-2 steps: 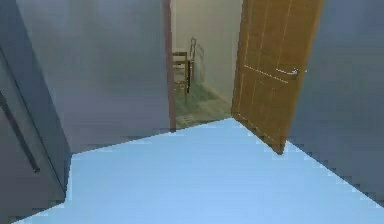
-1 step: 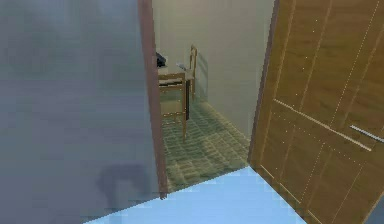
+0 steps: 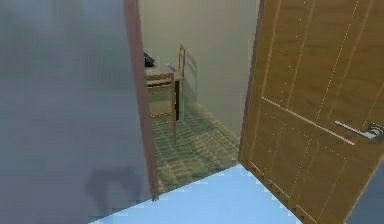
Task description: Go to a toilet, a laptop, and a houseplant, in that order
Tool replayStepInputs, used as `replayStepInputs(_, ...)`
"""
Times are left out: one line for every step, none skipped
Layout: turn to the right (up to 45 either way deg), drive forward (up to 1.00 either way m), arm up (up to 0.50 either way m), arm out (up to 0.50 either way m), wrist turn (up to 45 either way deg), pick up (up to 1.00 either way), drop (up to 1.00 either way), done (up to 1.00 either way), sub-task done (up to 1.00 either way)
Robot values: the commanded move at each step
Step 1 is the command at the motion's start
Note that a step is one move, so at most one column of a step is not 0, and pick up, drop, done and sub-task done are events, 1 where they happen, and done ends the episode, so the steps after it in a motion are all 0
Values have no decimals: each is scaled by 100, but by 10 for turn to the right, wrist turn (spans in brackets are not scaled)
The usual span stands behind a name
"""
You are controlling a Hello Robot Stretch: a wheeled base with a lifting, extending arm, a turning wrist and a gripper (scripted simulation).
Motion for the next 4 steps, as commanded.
replayStepInputs(0, 95, 0, 0, 0, 0, 0, 0, 0)
replayStepInputs(30, 0, 0, 0, 0, 0, 0, 0, 0)
replayStepInputs(0, 75, 0, 0, 0, 0, 0, 0, 0)
replayStepInputs(-450, 0, 0, 0, 0, 0, 0, 0, 0)
